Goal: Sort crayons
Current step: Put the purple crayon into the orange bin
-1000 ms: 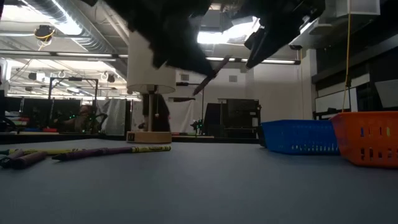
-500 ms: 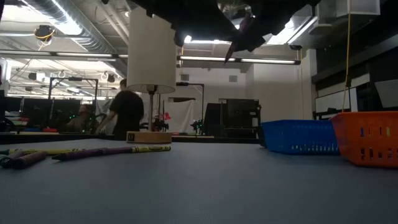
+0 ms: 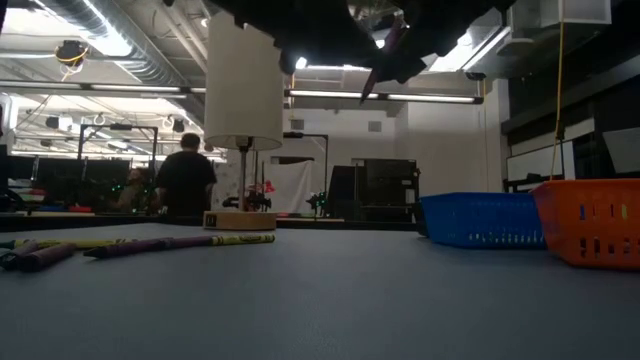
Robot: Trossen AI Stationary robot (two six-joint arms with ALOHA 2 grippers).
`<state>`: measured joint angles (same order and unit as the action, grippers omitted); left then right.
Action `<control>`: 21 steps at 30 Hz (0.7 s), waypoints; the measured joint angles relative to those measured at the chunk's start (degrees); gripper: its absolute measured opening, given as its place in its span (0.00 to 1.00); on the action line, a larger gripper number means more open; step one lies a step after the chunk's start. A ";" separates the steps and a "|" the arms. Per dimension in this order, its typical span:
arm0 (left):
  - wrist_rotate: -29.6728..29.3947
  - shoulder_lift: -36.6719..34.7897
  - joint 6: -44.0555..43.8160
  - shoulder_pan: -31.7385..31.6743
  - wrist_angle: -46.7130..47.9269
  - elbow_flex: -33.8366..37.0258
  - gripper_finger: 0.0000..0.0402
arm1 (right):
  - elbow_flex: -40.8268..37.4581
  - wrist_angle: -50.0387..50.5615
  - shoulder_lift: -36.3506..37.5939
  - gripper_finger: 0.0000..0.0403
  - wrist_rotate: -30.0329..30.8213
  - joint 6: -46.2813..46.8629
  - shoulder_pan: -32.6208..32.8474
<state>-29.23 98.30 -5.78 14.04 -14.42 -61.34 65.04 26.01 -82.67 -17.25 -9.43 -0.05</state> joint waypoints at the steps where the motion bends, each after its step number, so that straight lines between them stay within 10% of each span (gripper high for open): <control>1: -0.01 0.00 0.00 -0.01 0.35 0.00 0.02 | 0.00 0.24 0.00 0.37 -0.13 0.00 0.00; 21: -0.16 0.04 -0.12 -0.07 1.58 0.02 0.02 | 0.02 0.09 0.00 0.37 -0.56 0.22 0.09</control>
<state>-29.39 98.35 -5.91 13.98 -12.83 -61.32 65.06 26.10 -82.67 -17.80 -9.21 0.03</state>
